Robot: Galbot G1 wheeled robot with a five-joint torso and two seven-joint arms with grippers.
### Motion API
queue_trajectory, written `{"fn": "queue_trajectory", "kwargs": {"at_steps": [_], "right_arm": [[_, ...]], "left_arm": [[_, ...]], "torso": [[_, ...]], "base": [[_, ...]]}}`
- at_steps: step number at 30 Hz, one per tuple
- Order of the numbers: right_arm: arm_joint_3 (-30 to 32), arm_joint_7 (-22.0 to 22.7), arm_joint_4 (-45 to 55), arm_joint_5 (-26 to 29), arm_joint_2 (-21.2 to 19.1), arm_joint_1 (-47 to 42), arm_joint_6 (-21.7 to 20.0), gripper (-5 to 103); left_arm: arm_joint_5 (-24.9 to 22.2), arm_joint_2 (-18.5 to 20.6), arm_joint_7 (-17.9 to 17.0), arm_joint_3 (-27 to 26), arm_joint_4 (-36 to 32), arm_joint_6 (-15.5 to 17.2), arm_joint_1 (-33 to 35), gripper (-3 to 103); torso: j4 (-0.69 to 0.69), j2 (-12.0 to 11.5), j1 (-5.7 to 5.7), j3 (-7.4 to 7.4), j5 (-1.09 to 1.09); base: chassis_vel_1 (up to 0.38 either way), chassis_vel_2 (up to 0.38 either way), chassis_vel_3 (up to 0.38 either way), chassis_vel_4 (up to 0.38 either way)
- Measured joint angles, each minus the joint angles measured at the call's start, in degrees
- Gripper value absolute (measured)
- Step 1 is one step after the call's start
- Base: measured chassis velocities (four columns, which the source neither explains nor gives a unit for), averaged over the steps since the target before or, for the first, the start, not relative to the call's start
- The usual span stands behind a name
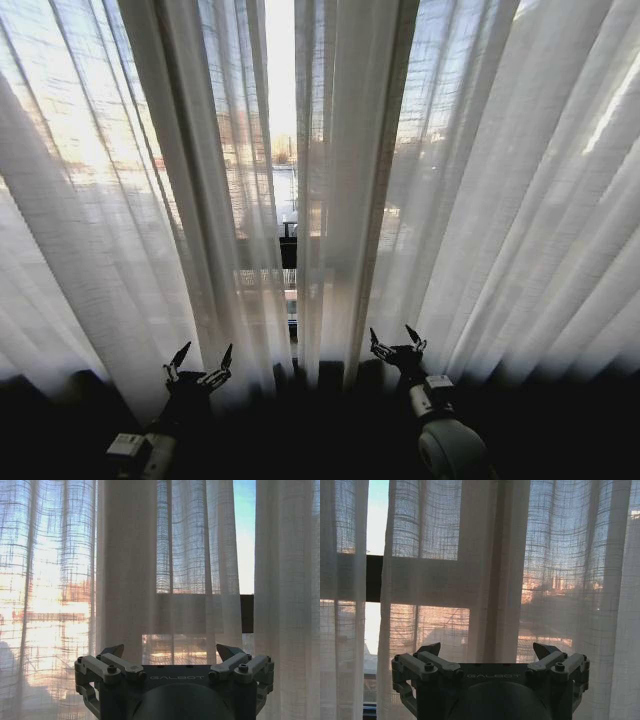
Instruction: Open the curtains by pulling them apart, changing their state from closed to fully open.
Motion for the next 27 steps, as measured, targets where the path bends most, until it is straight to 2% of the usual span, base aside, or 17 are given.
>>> {"fn": "queue_trajectory", "kwargs": {"at_steps": [11, 14, 20, 27], "right_arm": [[-0.09, -0.12, 0.17, 0.52, -0.14, 0.04, 1.05, 100], [0.14, -0.24, 0.12, 0.44, -0.14, 0.07, 1.07, 100], [0.39, -0.24, -0.06, 0.39, -0.06, 0.06, 1.05, 100], [0.36, -0.22, -0.26, 0.39, 0.05, 0.05, 1.05, 100]], "left_arm": [[0.26, -0.48, 0.02, -0.16, -0.08, -0.94, 0.75, 100], [0.34, -0.48, 0.04, -0.17, -0.12, -0.97, 0.77, 100], [0.4, -0.5, 0.21, -0.05, -0.44, -0.98, 0.9, 100], [0.53, -0.57, 0.21, -0.01, -0.45, -0.98, 0.98, 100]], "torso": [[0.01, 0.01, 0.01, 0.0, -0.04], [0.01, 0.01, 0.0, -0.01, -0.05], [-0.02, 0.0, 0.0, 0.01, 0.06], [0.0, 0.0, 0.0, 0.01, -0.01]], "base": [[0.295, 0.306, -0.292, -0.314], [0.105, 0.091, -0.06, -0.092], [-0.013, -0.019, 0.024, 0.017], [-0.06, -0.014, 0.058, 0.016]]}}
